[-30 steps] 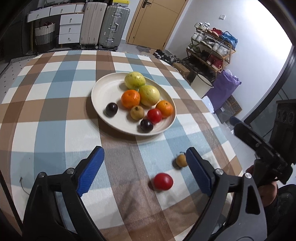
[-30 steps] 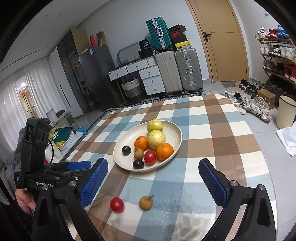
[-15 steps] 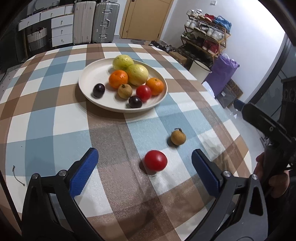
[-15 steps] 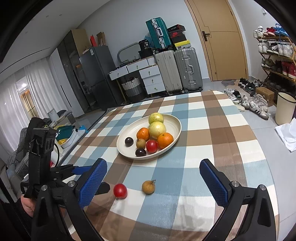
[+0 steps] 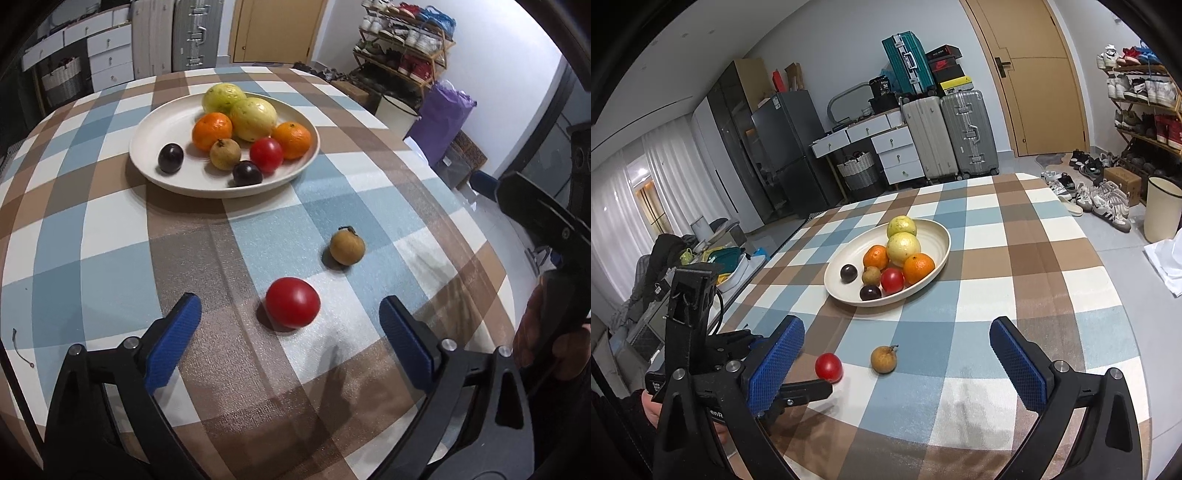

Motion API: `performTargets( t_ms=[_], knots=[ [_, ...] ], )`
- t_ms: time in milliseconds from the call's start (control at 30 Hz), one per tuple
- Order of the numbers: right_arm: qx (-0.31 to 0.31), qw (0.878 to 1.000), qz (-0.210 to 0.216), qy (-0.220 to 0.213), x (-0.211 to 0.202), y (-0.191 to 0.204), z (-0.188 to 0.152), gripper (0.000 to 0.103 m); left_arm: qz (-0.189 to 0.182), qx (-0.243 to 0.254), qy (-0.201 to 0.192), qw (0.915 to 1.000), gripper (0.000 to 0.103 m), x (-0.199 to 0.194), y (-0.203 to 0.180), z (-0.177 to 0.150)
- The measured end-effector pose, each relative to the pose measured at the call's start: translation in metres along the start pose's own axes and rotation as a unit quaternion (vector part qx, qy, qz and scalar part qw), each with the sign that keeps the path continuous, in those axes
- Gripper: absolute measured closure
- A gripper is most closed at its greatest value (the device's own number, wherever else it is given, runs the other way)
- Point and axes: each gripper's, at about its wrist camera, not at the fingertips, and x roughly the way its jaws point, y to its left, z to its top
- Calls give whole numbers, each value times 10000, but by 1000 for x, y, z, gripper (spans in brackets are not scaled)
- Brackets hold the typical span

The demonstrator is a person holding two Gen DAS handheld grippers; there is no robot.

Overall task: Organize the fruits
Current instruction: 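Lift both open tools off the plate toward the remaining fruit on the cloth, then grasp the red tomato with the left tool while the right tool grasps the small brown fruit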

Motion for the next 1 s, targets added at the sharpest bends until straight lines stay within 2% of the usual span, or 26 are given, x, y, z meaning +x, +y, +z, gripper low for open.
performTargets(
  t_ms=[100,233,300,367,533,933,1000],
  knots=[
    [23,10000,11,5,0,-2,-1,1,-24,96,8,10000,14,0,-4,-1],
    [55,10000,-1,25,0,-4,-2,1,-162,194,109,9996,33,4,-8,-1],
    [50,10000,-1,21,0,-4,-2,1,-235,208,137,9994,50,5,-9,-2],
    [52,10000,0,24,0,-4,-2,1,-346,191,156,9991,79,5,-9,-2],
    [69,10000,-18,38,0,-8,-2,1,-622,63,67,9980,79,-1,-4,-2],
    [53,9999,-93,96,1,-9,-3,1,-627,-117,-266,9976,79,-26,14,-8],
    [107,9998,12,183,4,-7,-3,1,-644,-178,-325,9972,79,-32,20,-9]
  ],
)
